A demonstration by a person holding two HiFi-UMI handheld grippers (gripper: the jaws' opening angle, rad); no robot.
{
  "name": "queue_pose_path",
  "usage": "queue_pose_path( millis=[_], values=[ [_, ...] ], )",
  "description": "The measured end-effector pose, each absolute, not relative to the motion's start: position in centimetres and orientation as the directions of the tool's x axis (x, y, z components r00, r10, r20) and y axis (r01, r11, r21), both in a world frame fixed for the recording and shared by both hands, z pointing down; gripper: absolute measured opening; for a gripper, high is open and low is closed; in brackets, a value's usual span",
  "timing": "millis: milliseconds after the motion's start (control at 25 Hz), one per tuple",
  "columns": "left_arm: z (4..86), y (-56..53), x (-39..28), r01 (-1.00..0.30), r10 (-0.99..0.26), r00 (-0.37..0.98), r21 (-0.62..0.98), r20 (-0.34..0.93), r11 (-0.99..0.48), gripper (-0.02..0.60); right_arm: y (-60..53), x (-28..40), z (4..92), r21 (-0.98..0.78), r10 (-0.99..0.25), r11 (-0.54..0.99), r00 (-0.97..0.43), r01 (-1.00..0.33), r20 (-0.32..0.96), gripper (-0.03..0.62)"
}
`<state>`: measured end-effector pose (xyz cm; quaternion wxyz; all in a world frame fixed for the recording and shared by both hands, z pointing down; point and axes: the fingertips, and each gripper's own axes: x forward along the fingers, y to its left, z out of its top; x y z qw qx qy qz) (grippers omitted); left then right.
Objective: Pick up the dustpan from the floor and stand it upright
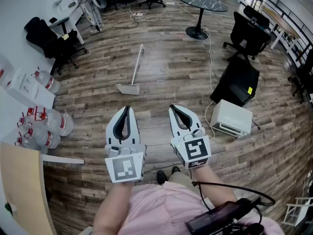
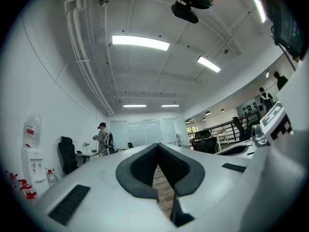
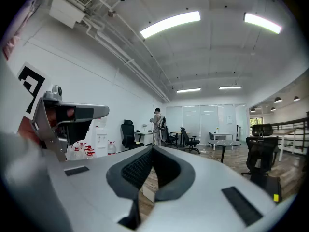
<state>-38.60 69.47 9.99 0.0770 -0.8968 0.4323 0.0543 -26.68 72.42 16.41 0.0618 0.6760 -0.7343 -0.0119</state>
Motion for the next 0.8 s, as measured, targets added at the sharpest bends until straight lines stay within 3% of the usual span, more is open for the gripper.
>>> queue_pose_path(
  millis=[800],
  values=[
    [13.1, 64.5, -37.1, -0.776, -0.766, 0.631, -0.088, -0.121, -0.625, 0.009, 67.7, -24.6, 18.6, 0.087, -0.991, 0.078, -0.067, -0.993, 0.116, 0.005]
  ],
)
